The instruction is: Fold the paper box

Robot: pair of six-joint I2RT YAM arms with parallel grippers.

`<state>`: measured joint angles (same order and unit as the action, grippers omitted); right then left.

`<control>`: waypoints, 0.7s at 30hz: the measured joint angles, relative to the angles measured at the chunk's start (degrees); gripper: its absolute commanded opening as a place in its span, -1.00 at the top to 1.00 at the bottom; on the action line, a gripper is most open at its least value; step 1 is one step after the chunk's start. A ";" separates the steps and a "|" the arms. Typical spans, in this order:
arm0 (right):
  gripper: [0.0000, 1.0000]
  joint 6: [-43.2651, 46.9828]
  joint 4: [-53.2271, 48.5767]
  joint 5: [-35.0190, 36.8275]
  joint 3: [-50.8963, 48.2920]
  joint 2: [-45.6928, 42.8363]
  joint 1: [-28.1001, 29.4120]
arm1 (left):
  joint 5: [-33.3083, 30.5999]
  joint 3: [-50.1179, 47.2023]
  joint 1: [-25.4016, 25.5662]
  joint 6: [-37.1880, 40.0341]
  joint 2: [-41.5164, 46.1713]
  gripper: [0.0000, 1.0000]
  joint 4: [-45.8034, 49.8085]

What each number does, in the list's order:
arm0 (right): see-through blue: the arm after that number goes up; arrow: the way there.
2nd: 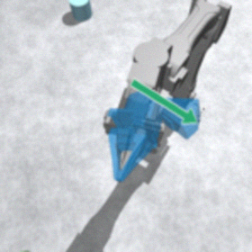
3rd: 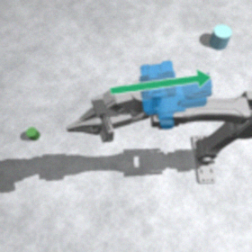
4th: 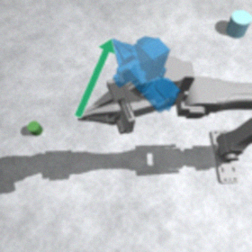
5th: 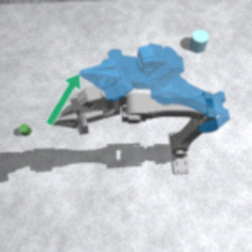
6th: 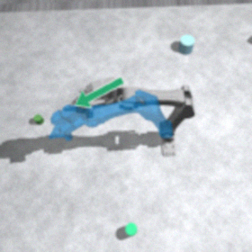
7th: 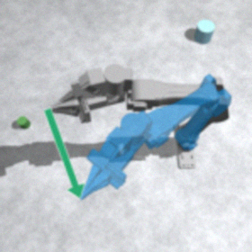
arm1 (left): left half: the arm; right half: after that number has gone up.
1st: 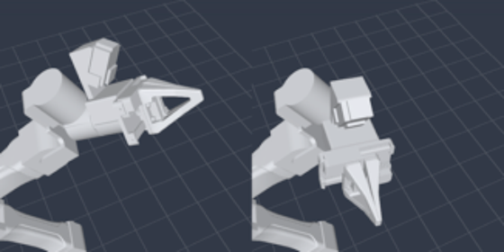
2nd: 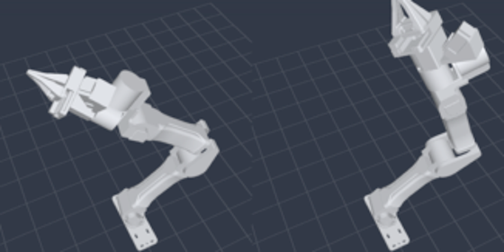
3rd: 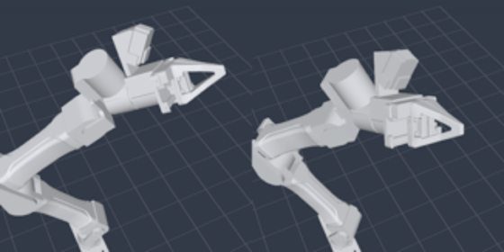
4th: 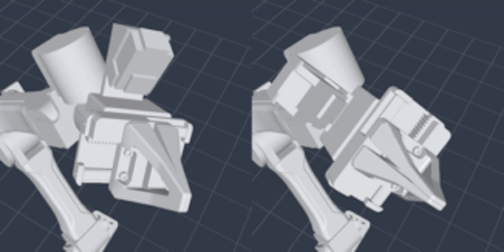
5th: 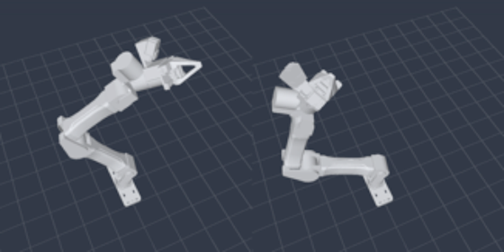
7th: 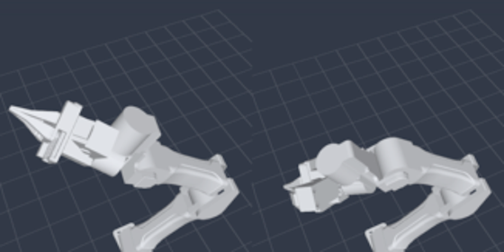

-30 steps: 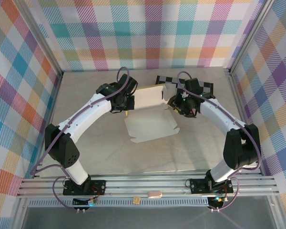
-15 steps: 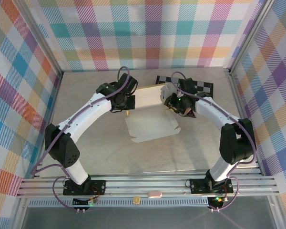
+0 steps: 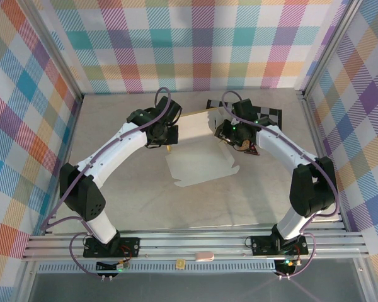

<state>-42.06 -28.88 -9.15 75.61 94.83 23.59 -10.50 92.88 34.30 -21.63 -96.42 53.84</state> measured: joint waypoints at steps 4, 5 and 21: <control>0.52 3.06 -2.45 2.23 2.23 0.90 2.25 | -0.04 0.00 -0.02 -0.02 0.00 1.00 0.02; 0.52 3.91 -2.82 2.89 2.73 1.18 2.78 | -0.04 0.00 -0.09 -0.02 0.00 1.00 0.04; 0.45 15.21 -5.09 7.52 4.46 2.54 5.75 | -0.22 0.00 -0.28 -0.22 0.00 1.00 0.66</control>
<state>-26.85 -33.98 -1.63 80.07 97.36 29.34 -10.72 92.88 34.02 -21.85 -96.42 54.50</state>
